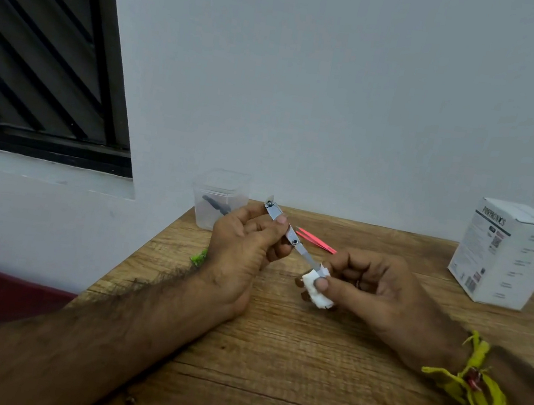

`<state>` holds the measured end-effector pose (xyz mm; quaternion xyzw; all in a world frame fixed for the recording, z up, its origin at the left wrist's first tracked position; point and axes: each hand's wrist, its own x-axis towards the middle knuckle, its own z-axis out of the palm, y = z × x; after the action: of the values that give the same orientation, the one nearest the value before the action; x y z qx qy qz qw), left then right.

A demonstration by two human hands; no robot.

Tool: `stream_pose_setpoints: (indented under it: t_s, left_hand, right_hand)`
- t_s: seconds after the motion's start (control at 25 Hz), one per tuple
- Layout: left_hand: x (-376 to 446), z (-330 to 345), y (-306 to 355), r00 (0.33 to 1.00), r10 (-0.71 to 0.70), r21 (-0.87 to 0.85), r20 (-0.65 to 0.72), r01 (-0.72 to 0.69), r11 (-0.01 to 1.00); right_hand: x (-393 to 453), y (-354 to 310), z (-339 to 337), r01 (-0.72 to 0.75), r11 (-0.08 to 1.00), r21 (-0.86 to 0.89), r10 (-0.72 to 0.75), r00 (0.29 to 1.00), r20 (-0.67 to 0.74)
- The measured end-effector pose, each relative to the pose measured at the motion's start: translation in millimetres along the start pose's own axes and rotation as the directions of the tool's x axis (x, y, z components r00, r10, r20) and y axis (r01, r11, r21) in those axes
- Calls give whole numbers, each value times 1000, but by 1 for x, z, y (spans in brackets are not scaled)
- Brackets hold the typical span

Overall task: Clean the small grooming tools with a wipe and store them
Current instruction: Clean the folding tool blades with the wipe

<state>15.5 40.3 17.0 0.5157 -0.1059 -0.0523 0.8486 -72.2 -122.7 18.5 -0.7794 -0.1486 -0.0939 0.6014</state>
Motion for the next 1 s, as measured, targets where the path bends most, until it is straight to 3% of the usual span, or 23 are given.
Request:
stream_pose_setpoints:
  t_s: [0.12, 0.24, 0.36, 0.48, 0.56, 0.68, 0.8, 0.88, 1.0]
  left_hand:
    - [-3, 0, 1, 1000, -2, -4, 17, 2, 1000]
    - [-7, 0, -2, 996, 13, 72, 90, -20, 997]
    - [-9, 0, -2, 980, 38, 188, 194, -75, 979]
    - [-12, 2, -2, 961, 87, 322, 264, -173, 931]
    - [-14, 3, -1, 954, 132, 380, 269, -231, 896]
    - [-15, 4, 0, 962, 164, 384, 217, -239, 892]
    - [-16, 5, -1, 965, 182, 395, 190, -245, 886]
    - [-18, 6, -1, 960, 182, 413, 213, -257, 874]
    - [-20, 7, -1, 951, 162, 438, 263, -267, 858]
  right_hand:
    - [2, 0, 0, -92, 964, 251, 114, 991, -74]
    - [6, 0, 7, -134, 847, 515, 230, 965, -127]
    - [8, 2, 12, -100, 840, 533, 244, 948, -207]
    - [7, 5, 14, -48, 931, 361, 185, 917, -354]
    - [5, 6, 12, -13, 998, 60, 41, 868, -496]
    - [5, 11, 5, -95, 921, -377, -164, 784, -598]
    - [8, 16, 2, -222, 886, -408, -70, 805, -589]
    - [7, 18, 5, -169, 904, -393, -79, 837, -542]
    - [3, 13, 12, -15, 855, -518, -243, 871, -427]
